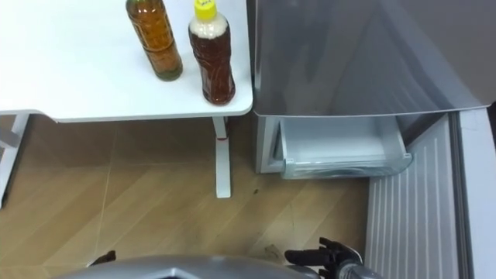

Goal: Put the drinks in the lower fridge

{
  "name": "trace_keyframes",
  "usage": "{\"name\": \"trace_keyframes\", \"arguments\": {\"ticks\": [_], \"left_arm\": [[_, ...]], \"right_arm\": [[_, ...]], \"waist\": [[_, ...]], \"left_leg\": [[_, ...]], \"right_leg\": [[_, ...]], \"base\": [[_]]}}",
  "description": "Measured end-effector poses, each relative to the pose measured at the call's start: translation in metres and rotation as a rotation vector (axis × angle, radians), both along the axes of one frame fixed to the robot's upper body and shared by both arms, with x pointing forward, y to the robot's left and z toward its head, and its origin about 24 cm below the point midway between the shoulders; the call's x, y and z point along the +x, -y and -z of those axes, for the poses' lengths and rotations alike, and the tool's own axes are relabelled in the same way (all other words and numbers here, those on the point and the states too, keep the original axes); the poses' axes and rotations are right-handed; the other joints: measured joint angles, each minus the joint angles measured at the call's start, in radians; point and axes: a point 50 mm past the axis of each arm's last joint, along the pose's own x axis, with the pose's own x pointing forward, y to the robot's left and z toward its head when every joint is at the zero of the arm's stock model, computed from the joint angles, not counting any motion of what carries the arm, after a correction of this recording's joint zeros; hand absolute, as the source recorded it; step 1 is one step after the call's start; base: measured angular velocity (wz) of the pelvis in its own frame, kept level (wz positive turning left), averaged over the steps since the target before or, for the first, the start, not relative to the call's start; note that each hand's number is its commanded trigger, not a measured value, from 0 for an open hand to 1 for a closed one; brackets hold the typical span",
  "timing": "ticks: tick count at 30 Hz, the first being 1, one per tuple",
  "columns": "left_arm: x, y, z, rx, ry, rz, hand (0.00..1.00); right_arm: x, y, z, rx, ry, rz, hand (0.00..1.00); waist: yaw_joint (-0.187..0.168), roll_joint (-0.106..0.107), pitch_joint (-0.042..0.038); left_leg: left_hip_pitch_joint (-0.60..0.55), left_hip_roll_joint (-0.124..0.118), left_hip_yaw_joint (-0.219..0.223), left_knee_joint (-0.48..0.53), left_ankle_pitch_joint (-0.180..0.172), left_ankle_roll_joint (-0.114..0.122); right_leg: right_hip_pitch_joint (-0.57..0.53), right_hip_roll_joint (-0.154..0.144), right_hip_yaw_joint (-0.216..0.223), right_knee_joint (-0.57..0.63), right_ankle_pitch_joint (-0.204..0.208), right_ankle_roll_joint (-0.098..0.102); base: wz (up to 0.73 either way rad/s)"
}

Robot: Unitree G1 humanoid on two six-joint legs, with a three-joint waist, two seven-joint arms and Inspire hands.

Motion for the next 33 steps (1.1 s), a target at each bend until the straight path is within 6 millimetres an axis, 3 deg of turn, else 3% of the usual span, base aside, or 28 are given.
{"name": "trace_keyframes", "arguments": {"ticks": [14, 27, 33], "left_arm": [[-0.001, 0.0, 0.0, -0.005, 0.012, -0.05, 0.0], [-0.007, -0.007, -0.002, 0.039, 0.073, -0.456, 0.0], [0.0, -0.02, -0.008, 0.092, 0.161, -0.66, 0.0]], "right_arm": [[-0.002, 0.001, 0.0, 0.0, -0.005, 0.023, 0.0], [-0.004, 0.001, 0.001, 0.004, -0.013, 0.047, 0.0], [-0.007, 0.002, 0.001, 0.004, -0.019, 0.051, 0.0]], "waist": [[0.001, 0.002, -0.0015], [0.003, 0.006, -0.0036], [0.01, 0.008, -0.0036]], "left_leg": [[0.017, -0.002, -0.004, -0.007, 0.0, 0.0], [0.018, -0.002, -0.009, -0.005, 0.0, 0.0], [0.037, -0.003, -0.015, -0.007, 0.0, 0.0]], "right_leg": [[0.014, 0.0, -0.012, -0.001, 0.0, 0.0], [0.019, -0.001, -0.019, -0.002, 0.0, 0.0], [0.042, -0.001, -0.024, -0.007, 0.0, 0.0]], "base": [[0.0], [0.0], [0.02]]}}
